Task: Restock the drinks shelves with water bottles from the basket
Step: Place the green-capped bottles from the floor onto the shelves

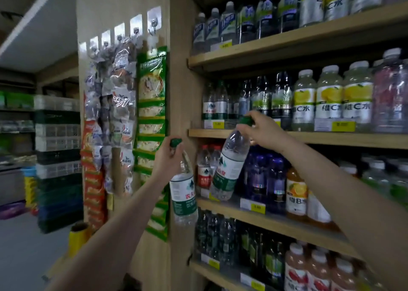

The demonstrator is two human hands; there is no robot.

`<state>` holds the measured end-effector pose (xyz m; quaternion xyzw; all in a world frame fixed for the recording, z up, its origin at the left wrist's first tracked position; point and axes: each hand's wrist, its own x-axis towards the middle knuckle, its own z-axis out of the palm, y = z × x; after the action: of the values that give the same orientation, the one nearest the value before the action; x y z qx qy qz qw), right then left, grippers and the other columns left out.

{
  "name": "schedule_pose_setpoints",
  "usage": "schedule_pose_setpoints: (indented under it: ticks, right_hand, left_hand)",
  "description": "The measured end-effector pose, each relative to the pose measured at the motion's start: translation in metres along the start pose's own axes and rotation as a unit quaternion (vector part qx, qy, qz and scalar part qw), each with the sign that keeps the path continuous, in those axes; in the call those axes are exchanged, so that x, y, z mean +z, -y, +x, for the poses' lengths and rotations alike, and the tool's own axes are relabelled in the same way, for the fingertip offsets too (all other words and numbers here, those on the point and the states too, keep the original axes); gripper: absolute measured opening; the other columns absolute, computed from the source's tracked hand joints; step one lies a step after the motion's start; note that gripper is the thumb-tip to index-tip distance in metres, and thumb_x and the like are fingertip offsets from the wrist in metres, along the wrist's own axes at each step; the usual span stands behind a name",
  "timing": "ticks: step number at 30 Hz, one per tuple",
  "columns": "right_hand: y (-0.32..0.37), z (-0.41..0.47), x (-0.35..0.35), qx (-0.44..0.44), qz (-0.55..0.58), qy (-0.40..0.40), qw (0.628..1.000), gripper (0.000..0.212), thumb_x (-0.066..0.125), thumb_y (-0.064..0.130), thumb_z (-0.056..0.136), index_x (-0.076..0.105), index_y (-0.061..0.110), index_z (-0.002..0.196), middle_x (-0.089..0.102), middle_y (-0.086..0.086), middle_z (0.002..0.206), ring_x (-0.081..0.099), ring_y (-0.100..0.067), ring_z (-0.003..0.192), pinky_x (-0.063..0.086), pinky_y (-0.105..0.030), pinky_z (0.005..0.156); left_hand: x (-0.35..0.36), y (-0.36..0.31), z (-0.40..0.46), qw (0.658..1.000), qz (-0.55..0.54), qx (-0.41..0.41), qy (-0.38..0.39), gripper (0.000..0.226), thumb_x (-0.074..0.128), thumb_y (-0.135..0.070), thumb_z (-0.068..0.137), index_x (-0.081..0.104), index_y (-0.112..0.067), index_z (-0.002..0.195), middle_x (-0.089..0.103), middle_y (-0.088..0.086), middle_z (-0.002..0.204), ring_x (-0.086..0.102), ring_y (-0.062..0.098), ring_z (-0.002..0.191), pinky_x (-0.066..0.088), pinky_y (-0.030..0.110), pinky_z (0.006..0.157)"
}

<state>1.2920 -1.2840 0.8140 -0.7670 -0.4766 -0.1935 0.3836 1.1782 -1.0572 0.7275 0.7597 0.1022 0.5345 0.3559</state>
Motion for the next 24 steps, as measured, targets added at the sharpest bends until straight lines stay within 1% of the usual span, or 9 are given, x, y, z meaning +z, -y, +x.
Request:
schedule_pose_setpoints:
  ticks: [2,5,8,11,14,16,18,20,24]
  right_hand:
    - [0.005,0.033,0.0,-0.013,0.003,-0.025,1.0,0.032,0.054,0.037,0.091,0.048,0.015,0.113,0.056,0.002,0.096,0.05,-0.002,0.076,0.038,-0.021,0.056]
    - [0.016,0.078,0.0,-0.017,0.012,-0.062,0.998,0.041,0.055,0.036,0.091,0.045,0.013,0.124,0.06,-0.002,0.102,0.059,-0.016,0.085,0.047,-0.028,0.063]
    - [0.027,0.122,0.002,-0.031,0.008,-0.111,0.993,0.044,0.058,0.033,0.089,0.046,0.009,0.124,0.06,-0.01,0.111,0.06,-0.023,0.093,0.052,-0.032,0.068]
    - [0.042,0.162,0.007,-0.052,-0.021,-0.161,0.985,0.044,0.057,0.034,0.089,0.046,0.008,0.123,0.057,-0.011,0.116,0.055,-0.022,0.099,0.048,-0.028,0.073]
    - [0.052,0.199,0.016,-0.053,-0.032,-0.193,0.979,0.043,0.057,0.034,0.09,0.046,0.006,0.121,0.055,-0.013,0.118,0.054,-0.027,0.106,0.05,-0.041,0.086]
    - [0.056,0.224,0.026,-0.052,-0.053,-0.209,0.975,0.037,0.057,0.034,0.09,0.046,0.007,0.113,0.056,-0.012,0.108,0.054,-0.025,0.097,0.045,-0.037,0.077]
    - [0.056,0.244,0.04,-0.054,-0.075,-0.218,0.972,0.029,0.057,0.034,0.09,0.043,0.011,0.102,0.053,-0.008,0.096,0.052,-0.023,0.086,0.036,-0.032,0.069]
    - [0.053,0.261,0.056,-0.061,-0.098,-0.212,0.97,0.026,0.056,0.032,0.091,0.04,0.013,0.097,0.052,-0.009,0.091,0.054,-0.026,0.083,0.035,-0.032,0.066]
    - [0.036,0.294,0.079,-0.04,-0.129,-0.187,0.973,0.042,0.056,0.033,0.091,0.043,0.01,0.124,0.058,-0.017,0.114,0.058,-0.033,0.099,0.047,-0.035,0.074]
  left_hand:
    - [0.005,0.011,0.03,0.999,-0.025,0.015,-0.022,0.018,0.047,-0.025,0.096,0.049,-0.019,0.112,0.065,0.007,0.095,0.064,0.024,0.083,0.053,0.04,0.069]
    - [0.01,0.025,0.074,0.998,-0.029,0.043,-0.04,0.018,0.045,-0.027,0.097,0.048,-0.022,0.114,0.065,0.006,0.093,0.06,0.019,0.075,0.042,0.027,0.056]
    - [0.014,0.036,0.113,0.994,-0.081,0.061,-0.035,0.021,0.045,-0.027,0.097,0.048,-0.019,0.116,0.065,0.007,0.09,0.062,0.021,0.074,0.046,0.03,0.059]
    - [0.01,0.043,0.147,0.989,-0.104,0.093,-0.05,0.02,0.046,-0.027,0.096,0.048,-0.019,0.115,0.062,-0.001,0.081,0.061,0.011,0.067,0.046,0.023,0.057]
    - [0.006,0.046,0.176,0.986,-0.108,0.121,-0.042,0.015,0.047,-0.031,0.095,0.048,-0.027,0.11,0.063,0.0,0.077,0.062,0.013,0.067,0.049,0.03,0.058]
    - [0.005,0.046,0.193,0.984,-0.115,0.132,-0.026,0.014,0.046,-0.035,0.094,0.047,-0.033,0.107,0.066,0.002,0.076,0.064,0.015,0.064,0.052,0.039,0.058]
    - [0.005,0.047,0.206,0.982,-0.115,0.148,-0.017,0.016,0.046,-0.038,0.094,0.046,-0.034,0.109,0.067,0.0,0.078,0.065,0.014,0.064,0.053,0.039,0.058]
    - [0.006,0.051,0.213,0.979,-0.115,0.168,-0.024,0.016,0.045,-0.038,0.094,0.046,-0.035,0.11,0.066,-0.003,0.08,0.065,0.011,0.067,0.054,0.036,0.059]
    - [0.01,0.061,0.225,0.974,-0.124,0.186,-0.045,0.013,0.048,-0.034,0.094,0.048,-0.035,0.107,0.063,-0.011,0.077,0.061,0.0,0.063,0.047,0.015,0.053]
